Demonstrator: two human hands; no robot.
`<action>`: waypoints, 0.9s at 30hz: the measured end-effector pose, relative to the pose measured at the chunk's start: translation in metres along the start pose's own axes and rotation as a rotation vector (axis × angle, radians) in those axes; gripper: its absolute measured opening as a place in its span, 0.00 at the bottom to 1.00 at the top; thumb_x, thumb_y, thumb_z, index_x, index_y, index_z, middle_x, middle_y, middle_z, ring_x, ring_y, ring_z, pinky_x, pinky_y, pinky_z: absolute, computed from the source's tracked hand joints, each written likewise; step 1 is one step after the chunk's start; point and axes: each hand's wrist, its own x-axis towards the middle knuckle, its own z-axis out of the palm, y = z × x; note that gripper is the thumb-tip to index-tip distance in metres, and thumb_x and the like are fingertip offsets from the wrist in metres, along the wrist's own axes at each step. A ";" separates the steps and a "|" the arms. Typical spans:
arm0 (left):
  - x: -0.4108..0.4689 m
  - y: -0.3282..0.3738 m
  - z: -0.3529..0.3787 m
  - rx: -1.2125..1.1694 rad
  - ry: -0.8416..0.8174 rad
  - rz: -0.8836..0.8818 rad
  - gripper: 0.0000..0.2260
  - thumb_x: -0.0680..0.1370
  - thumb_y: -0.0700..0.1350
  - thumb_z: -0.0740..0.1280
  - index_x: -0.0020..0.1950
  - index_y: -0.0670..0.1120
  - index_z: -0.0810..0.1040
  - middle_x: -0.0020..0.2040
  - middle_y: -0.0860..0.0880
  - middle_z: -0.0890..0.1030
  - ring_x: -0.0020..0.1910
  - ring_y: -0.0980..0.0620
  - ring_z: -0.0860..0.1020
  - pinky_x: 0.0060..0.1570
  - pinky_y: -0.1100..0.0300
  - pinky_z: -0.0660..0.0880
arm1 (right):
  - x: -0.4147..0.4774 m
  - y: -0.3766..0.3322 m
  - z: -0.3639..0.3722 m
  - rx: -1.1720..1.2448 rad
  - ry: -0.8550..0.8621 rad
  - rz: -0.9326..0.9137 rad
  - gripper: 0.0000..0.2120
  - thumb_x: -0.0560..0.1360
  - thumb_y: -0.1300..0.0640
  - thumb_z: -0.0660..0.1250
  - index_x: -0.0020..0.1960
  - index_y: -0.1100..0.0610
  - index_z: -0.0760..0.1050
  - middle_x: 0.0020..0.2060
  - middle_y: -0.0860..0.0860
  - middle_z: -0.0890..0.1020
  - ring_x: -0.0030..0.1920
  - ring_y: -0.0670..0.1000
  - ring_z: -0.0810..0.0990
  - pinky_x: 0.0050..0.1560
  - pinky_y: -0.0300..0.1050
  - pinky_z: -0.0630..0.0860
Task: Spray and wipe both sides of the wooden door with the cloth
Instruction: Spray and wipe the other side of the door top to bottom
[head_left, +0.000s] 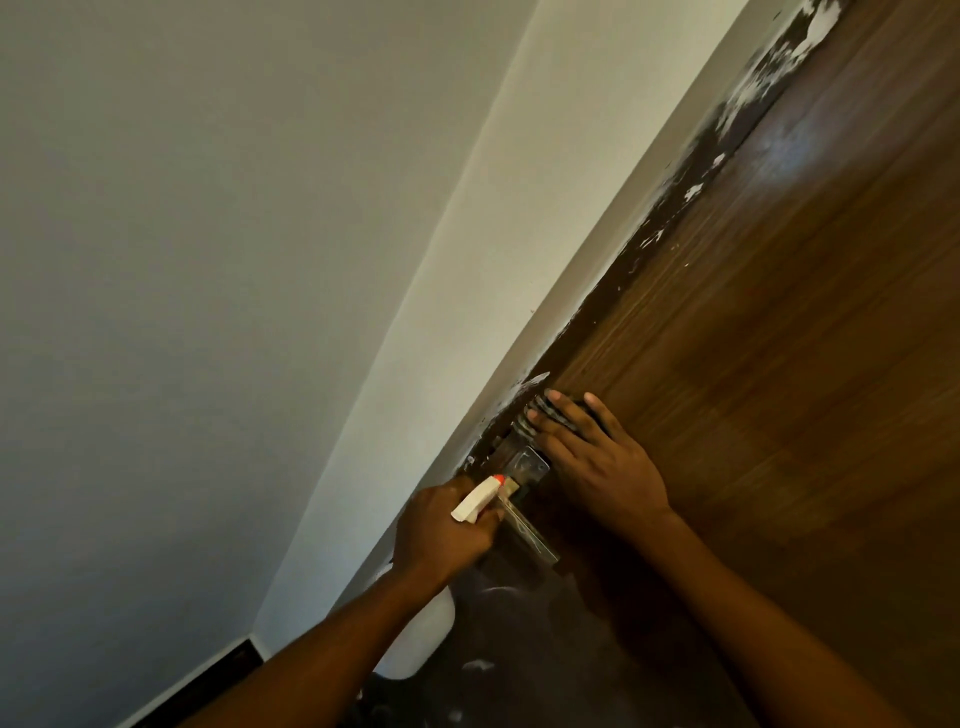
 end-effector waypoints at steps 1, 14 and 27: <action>-0.001 -0.002 0.000 0.052 -0.020 -0.009 0.19 0.71 0.60 0.69 0.57 0.52 0.78 0.50 0.52 0.83 0.46 0.52 0.82 0.51 0.58 0.79 | 0.002 -0.002 0.002 0.004 0.014 0.007 0.25 0.76 0.54 0.62 0.72 0.56 0.72 0.76 0.55 0.68 0.79 0.58 0.57 0.77 0.59 0.54; 0.011 -0.025 -0.042 0.075 -0.088 0.020 0.17 0.72 0.58 0.69 0.56 0.51 0.76 0.50 0.51 0.82 0.45 0.53 0.81 0.43 0.66 0.75 | 0.018 -0.021 0.008 0.353 -0.051 -0.058 0.18 0.79 0.53 0.62 0.67 0.53 0.78 0.69 0.51 0.77 0.76 0.52 0.66 0.77 0.52 0.62; -0.014 -0.021 -0.059 0.039 -0.056 -0.024 0.17 0.72 0.60 0.68 0.55 0.51 0.77 0.46 0.52 0.81 0.41 0.56 0.77 0.46 0.64 0.76 | 0.116 -0.059 -0.023 0.215 -0.915 -0.268 0.20 0.84 0.45 0.55 0.65 0.55 0.76 0.60 0.57 0.80 0.60 0.58 0.79 0.60 0.52 0.73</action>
